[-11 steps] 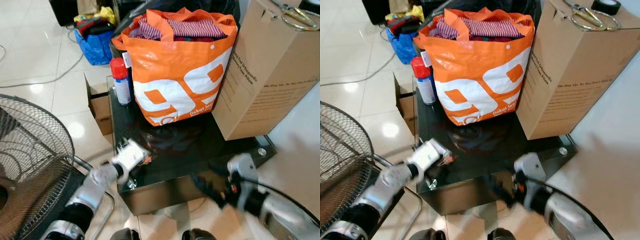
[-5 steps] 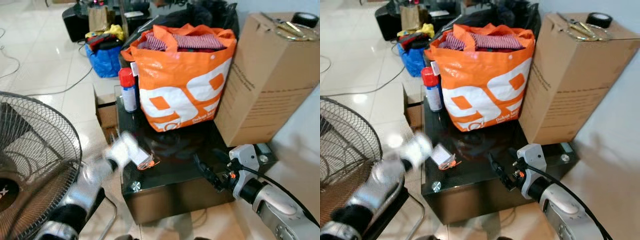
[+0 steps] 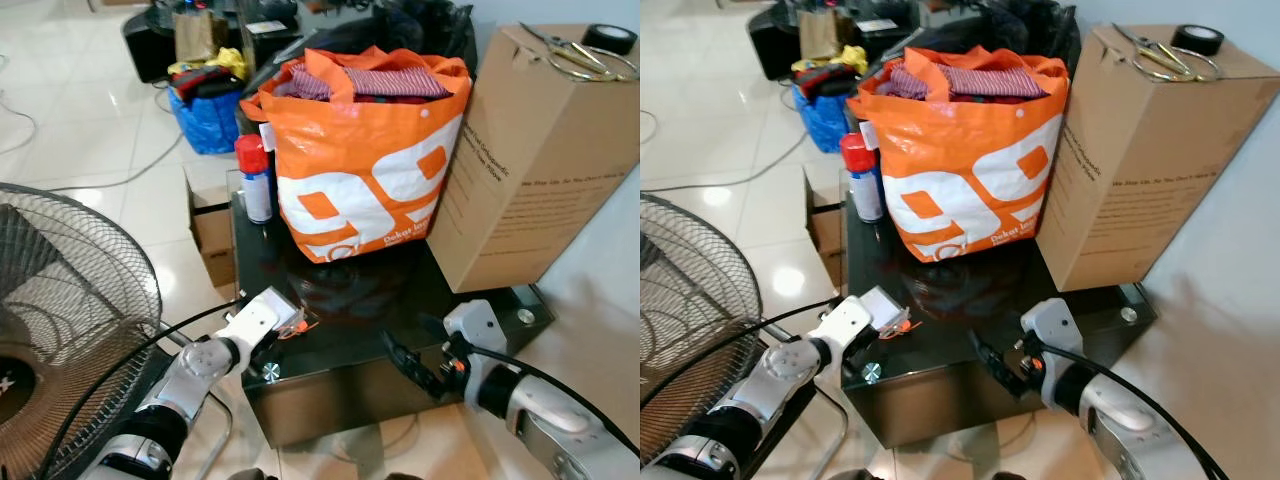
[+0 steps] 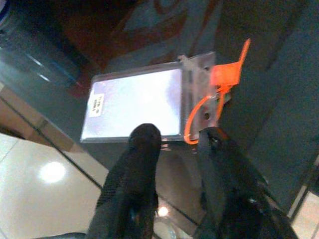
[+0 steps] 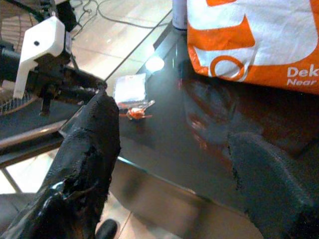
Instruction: Hang keys on a hook
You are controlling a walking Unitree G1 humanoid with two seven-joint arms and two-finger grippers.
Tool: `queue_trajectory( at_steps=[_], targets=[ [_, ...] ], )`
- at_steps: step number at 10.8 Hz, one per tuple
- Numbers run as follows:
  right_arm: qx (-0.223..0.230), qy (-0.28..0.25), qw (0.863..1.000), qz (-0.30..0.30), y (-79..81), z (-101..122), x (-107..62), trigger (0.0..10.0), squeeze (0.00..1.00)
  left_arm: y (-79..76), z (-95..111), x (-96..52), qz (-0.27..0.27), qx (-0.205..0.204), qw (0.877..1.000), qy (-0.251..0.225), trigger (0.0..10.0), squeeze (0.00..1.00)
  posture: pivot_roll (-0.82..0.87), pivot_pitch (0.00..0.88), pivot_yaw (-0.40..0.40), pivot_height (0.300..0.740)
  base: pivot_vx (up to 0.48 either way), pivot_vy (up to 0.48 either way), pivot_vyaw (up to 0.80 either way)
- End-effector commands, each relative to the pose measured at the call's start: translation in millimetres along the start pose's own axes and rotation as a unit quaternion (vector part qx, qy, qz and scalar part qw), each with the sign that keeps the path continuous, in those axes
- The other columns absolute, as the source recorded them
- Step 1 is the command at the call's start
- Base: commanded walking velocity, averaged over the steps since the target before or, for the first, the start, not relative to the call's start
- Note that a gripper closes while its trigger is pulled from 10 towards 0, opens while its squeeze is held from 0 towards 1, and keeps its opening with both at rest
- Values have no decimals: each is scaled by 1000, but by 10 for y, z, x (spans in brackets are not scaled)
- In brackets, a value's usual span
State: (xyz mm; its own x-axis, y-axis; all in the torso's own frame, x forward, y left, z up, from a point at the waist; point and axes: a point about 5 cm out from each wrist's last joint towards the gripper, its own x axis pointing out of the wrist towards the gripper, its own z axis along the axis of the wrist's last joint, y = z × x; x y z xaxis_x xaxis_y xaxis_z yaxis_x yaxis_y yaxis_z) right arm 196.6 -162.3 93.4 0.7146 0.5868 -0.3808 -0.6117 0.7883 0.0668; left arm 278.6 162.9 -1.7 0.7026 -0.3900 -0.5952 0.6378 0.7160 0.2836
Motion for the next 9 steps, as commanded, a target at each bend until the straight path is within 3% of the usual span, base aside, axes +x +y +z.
queue_trajectory(
  at_steps=[1, 4, 7, 8, 9],
  targets=[
    [1, 1, 1000, -9, -5, 21, -59, 10000, 0, 83, 40, -9, 13, 11, 1000, -12, 10000, 1000, -131, 118, 17, 740, 0, 0, 0],
    [16, 0, 999, -48, 21, -3, -185, 10000, 0, 93, 42, -23, 23, 25, 999, -35, 10000, 1000, -158, 168, 17, 740, 0, 0, 0],
    [26, -7, 997, -79, 87, 4, -277, 10000, 0, 53, 84, -70, 25, 32, 994, -98, 10000, 1000, -177, 207, 20, 740, 0, 0, 0],
    [32, -7, 996, -81, 109, -3, -297, 10000, 0, -36, 92, -68, -12, 37, 993, -113, 10000, 400, -179, 215, 18, 740, 0, 0, 0],
    [33, -5, 996, -81, 139, -11, -320, 10000, 0, -82, 80, -68, -30, 47, 992, -115, 10000, 0, -183, 219, 15, 740, 0, 0, 0]
  ],
)
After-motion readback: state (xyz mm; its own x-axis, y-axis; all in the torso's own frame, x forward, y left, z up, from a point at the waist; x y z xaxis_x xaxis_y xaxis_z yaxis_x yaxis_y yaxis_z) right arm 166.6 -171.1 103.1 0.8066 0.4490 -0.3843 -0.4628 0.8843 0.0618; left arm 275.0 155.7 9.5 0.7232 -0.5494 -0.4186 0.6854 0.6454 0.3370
